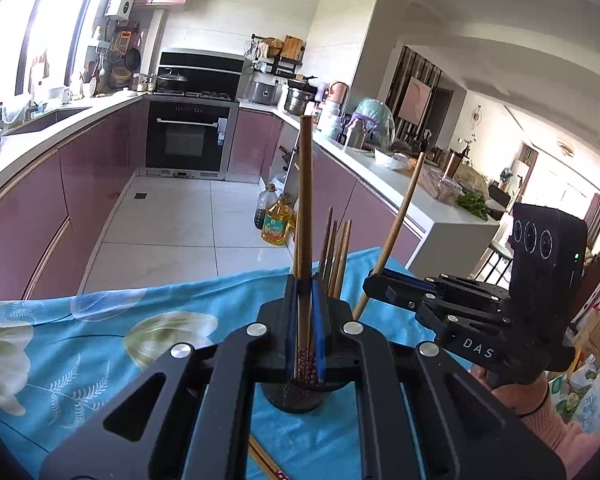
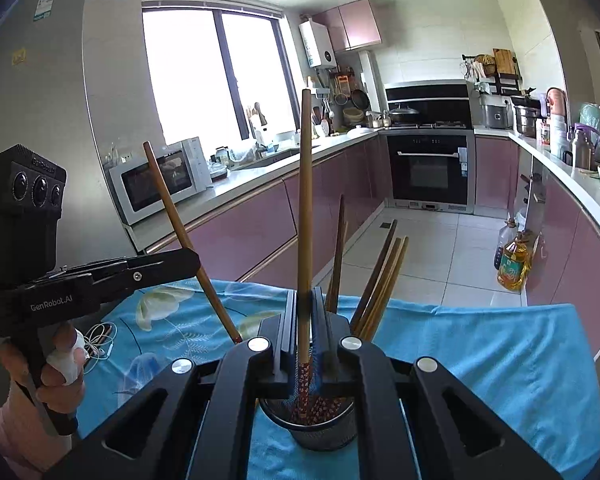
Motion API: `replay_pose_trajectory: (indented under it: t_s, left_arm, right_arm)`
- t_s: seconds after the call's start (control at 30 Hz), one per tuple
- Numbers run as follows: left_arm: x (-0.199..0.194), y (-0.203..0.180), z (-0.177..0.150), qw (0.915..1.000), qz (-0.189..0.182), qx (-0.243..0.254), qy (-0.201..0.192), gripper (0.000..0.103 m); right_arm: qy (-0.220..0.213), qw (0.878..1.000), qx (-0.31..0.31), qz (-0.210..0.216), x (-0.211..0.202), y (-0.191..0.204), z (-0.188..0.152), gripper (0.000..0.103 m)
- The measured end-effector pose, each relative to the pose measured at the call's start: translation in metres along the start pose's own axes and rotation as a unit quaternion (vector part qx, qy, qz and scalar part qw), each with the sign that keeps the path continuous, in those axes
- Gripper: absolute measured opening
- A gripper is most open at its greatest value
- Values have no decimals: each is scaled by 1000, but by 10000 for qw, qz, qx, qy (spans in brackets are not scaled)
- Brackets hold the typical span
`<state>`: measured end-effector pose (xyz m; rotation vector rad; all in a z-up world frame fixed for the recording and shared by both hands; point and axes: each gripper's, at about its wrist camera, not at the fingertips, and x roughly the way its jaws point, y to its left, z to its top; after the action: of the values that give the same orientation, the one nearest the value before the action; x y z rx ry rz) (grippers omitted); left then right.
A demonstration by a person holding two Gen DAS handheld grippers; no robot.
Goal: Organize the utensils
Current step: 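Lift both chopsticks upright and insert them into the mesh cup, then open the left tool in the cup while the right tool releases, then withdraw both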
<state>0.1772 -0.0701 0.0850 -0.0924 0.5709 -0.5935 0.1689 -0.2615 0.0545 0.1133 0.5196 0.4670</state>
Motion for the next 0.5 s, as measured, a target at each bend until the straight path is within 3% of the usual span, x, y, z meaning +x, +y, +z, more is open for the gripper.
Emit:
replay_pose_trajectory:
  t_s: [0.23, 0.5]
  left_arm:
    - [34, 1, -13, 9986, 145, 138, 496, 8]
    - [41, 10, -29, 9986, 165, 28, 508, 12]
  right_arm:
    - [385, 9991, 133, -114, 20, -5, -12, 6]
    - [370, 9988, 223, -216, 19, -8, -16, 9]
